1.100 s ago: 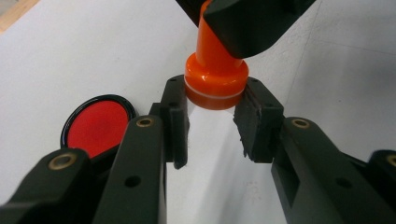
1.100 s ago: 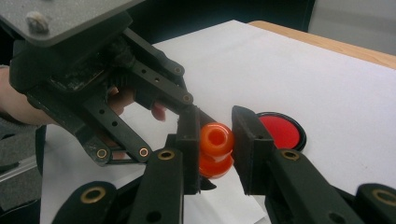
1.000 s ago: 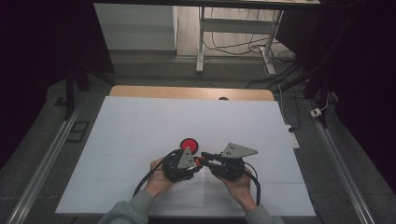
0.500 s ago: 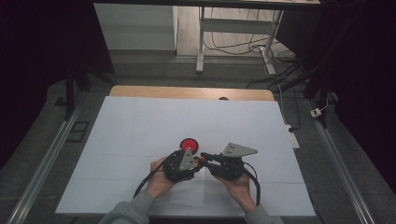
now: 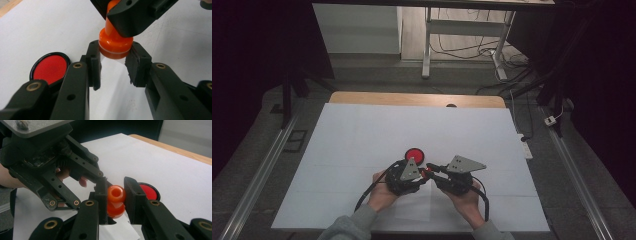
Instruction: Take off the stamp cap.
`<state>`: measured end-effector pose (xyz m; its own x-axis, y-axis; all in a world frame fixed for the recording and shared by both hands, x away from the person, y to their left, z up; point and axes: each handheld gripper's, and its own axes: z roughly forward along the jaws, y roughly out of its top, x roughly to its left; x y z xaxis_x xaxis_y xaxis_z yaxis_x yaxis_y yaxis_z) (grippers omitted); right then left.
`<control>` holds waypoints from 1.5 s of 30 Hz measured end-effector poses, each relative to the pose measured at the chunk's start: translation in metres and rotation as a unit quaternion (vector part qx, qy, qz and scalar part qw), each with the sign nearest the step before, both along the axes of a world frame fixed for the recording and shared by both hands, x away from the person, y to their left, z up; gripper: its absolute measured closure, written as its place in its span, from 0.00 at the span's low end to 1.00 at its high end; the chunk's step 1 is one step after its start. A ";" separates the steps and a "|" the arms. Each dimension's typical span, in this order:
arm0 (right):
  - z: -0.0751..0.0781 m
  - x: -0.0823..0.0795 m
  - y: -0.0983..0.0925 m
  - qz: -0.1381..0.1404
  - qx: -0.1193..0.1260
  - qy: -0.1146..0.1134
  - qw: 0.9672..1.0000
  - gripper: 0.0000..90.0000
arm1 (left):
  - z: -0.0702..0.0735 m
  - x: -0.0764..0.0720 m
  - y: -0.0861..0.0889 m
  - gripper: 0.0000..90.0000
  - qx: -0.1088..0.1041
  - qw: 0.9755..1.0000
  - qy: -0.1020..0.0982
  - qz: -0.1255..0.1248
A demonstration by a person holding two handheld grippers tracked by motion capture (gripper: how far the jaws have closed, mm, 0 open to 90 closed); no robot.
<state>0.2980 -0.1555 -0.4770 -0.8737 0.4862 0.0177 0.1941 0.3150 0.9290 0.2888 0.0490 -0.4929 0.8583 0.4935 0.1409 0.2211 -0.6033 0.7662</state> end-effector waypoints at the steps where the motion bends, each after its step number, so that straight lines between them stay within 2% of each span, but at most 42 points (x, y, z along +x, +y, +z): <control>1: 0.000 0.000 0.000 0.000 0.000 -0.001 1.000 0.81 | 0.000 0.000 0.000 0.73 0.000 1.000 0.000 0.000; 9: 0.000 -0.001 -0.001 -0.001 0.005 -0.003 1.000 0.81 | 0.001 -0.003 -0.002 0.73 0.012 1.000 -0.017 0.005; 17: -0.001 -0.001 -0.002 -0.004 0.020 0.000 1.000 0.82 | 0.003 -0.004 -0.002 0.73 0.016 1.000 -0.022 0.007; 24: -0.002 -0.001 -0.002 -0.004 0.023 -0.001 1.000 0.82 | 0.003 -0.005 -0.002 0.73 0.019 0.999 -0.027 0.007; 25: -0.002 -0.001 -0.002 -0.006 0.026 -0.003 1.000 0.82 | 0.003 -0.005 -0.003 0.73 0.028 0.999 -0.027 0.010; 26: -0.001 -0.002 -0.002 -0.008 0.029 -0.005 1.000 0.82 | -0.002 -0.004 -0.006 0.73 0.070 0.997 -0.029 0.012; 27: 0.008 -0.001 -0.010 -0.023 0.056 -0.016 0.998 0.82 | -0.009 -0.004 -0.006 0.73 0.078 0.997 -0.024 0.012; 28: 0.008 -0.001 -0.010 -0.023 0.056 -0.016 0.998 0.82 | -0.012 -0.002 -0.002 0.73 0.045 0.999 -0.002 0.010; 29: 0.013 -0.001 -0.014 -0.022 0.056 -0.019 0.998 0.82 | -0.012 -0.001 -0.001 0.73 0.034 0.999 0.004 0.011; 30: 0.016 -0.002 -0.017 -0.023 0.049 -0.028 0.998 0.82 | -0.009 -0.001 -0.001 0.73 0.043 0.999 -0.008 0.013; 32: 0.014 -0.002 -0.019 -0.020 0.051 -0.022 0.998 0.82 | -0.004 -0.002 0.001 0.73 0.025 0.999 -0.010 0.018; 33: 0.012 -0.001 -0.018 -0.019 0.048 -0.020 0.998 0.82 | -0.004 -0.002 0.002 0.73 0.025 0.999 -0.012 0.020; 34: 0.011 0.000 -0.017 -0.016 0.047 -0.015 0.999 0.82 | -0.003 -0.002 0.003 0.73 0.028 0.999 -0.012 0.019; 39: 0.010 0.001 -0.015 -0.008 0.044 -0.014 0.999 0.81 | 0.000 0.002 0.013 0.73 -0.006 1.000 -0.001 0.028; 45: 0.009 0.001 -0.015 -0.005 0.043 -0.011 0.999 0.81 | 0.004 0.003 0.023 0.73 -0.029 0.999 0.006 0.033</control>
<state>0.2994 -0.1703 -0.4679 -0.8696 0.4920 0.0414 0.1766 0.2316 0.9566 0.2915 0.0720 -0.4890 0.8252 0.5557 0.1006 0.2676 -0.5417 0.7968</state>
